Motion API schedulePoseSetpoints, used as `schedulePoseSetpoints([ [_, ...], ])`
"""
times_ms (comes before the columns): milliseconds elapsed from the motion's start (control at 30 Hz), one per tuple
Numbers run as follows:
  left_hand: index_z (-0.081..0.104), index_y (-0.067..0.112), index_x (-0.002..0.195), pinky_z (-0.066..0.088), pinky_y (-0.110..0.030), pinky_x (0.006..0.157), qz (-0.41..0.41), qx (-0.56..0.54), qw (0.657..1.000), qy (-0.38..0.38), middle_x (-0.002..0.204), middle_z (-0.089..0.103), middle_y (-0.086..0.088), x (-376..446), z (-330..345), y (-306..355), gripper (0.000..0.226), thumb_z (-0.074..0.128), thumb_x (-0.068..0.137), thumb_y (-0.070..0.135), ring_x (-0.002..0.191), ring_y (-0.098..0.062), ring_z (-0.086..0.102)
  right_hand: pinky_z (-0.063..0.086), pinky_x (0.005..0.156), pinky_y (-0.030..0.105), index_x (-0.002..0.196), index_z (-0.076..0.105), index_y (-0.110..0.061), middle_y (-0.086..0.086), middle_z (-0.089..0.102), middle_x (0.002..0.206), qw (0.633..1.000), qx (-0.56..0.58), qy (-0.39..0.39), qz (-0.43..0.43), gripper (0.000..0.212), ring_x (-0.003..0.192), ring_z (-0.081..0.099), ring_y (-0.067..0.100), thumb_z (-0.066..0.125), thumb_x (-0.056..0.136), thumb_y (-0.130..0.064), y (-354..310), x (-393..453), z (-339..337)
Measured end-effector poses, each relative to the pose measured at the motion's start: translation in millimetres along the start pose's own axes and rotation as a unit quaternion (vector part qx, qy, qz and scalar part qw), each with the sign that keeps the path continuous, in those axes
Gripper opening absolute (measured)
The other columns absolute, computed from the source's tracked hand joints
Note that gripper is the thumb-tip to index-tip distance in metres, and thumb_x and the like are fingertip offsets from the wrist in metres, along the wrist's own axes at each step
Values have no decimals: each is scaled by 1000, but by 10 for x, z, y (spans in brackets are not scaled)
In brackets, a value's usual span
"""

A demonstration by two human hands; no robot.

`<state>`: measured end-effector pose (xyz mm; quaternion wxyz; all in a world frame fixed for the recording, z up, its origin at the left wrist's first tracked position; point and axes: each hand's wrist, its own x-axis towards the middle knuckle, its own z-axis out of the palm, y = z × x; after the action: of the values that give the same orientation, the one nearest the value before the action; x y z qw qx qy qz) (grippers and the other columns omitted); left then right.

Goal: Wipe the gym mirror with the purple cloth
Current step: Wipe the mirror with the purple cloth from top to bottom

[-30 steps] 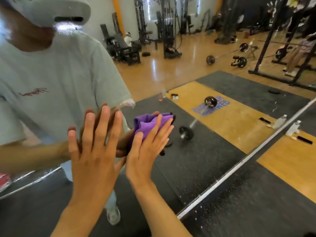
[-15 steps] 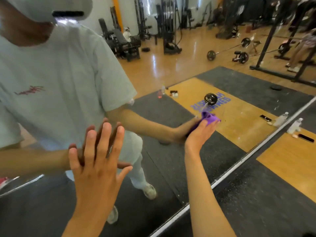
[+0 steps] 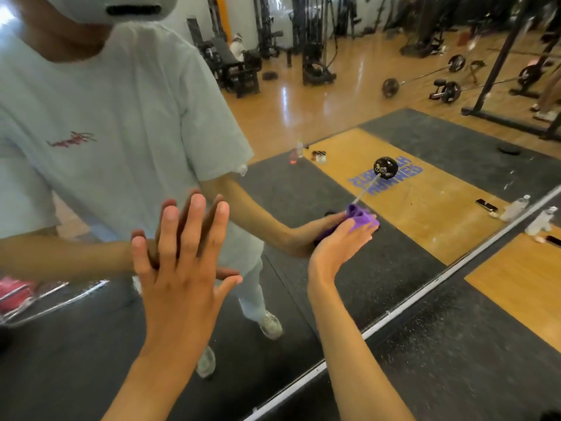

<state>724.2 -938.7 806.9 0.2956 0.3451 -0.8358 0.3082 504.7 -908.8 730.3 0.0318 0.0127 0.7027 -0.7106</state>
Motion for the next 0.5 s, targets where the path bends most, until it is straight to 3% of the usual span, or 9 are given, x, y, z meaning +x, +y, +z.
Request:
schedulePoseSetpoints([
  [67,7,22,170,-15,-54,127,3,-3,1000,0,176,-14,-4,-9,2,0,138,90,66,60,161,-27,-18,-4,124,27,166,2,-16,0,-6,174,998,48,11,-42,62,160,-7,17,24,111,-34,-101,-206,58],
  [167,7,21,170,-15,-54,127,-1,14,1000,1,175,-16,-5,-17,18,11,133,87,71,60,161,-28,-20,-5,129,40,162,-7,-32,-11,-15,173,989,47,-42,-130,62,159,-15,8,17,106,-45,-326,-844,171],
  [267,7,20,169,-14,-53,128,-5,14,1000,23,175,-17,-5,-34,32,29,104,75,95,45,160,-27,-21,-13,128,40,162,-12,-38,-12,-22,172,962,27,-106,-249,60,159,-19,16,16,109,-43,-273,-1350,179],
  [367,10,23,170,-9,-54,127,-1,25,999,27,175,-15,-7,-50,22,63,98,71,98,48,161,-27,-19,-11,129,45,161,-12,-45,-14,-21,171,947,7,-120,-298,57,160,-16,20,11,110,-50,-133,-1315,182],
  [500,8,27,169,-1,-55,126,88,77,992,39,174,-19,-8,56,42,270,106,73,92,57,160,-29,-20,-5,129,46,165,2,-36,-18,-16,171,949,-2,-91,-301,59,161,-11,18,17,110,-48,-50,-910,140],
])
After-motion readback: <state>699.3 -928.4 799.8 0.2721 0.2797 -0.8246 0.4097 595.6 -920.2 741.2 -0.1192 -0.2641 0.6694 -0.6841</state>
